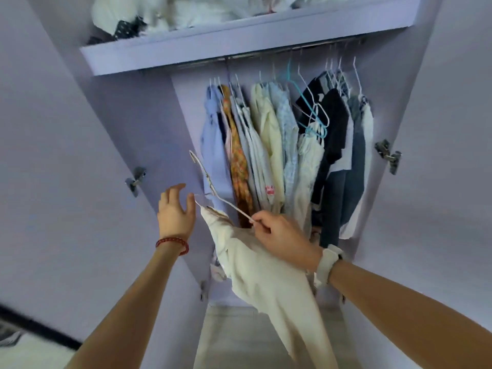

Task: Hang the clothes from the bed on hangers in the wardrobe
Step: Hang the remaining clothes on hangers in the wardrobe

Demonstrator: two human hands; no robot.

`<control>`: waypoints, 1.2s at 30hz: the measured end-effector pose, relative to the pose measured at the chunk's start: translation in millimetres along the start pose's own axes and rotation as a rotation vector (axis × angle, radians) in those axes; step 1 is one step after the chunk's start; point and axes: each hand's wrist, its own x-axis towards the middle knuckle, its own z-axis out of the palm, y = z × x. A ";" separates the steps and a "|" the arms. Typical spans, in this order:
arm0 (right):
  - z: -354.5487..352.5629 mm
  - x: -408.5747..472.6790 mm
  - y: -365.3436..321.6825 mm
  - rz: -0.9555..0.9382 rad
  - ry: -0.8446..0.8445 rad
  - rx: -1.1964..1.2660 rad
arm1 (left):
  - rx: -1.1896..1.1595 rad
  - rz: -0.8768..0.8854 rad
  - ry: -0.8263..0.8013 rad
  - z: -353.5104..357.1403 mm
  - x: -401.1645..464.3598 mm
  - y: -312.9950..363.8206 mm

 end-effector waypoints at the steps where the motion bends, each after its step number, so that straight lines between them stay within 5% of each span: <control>1: 4.2 9.8 -3.0 -0.010 0.001 0.022 | 0.002 0.001 0.029 -7.6 4.4 -2.2; 9: 29.4 119.2 -49.4 0.061 0.138 0.278 | 0.045 0.114 0.156 -47.1 90.0 -11.7; 21: 107.3 296.4 -61.5 0.176 0.425 0.171 | 0.369 0.554 0.285 -43.2 296.6 -15.8; 36: 137.6 413.2 -17.5 0.306 0.500 -0.022 | 0.397 0.615 0.437 -1.8 359.5 -43.9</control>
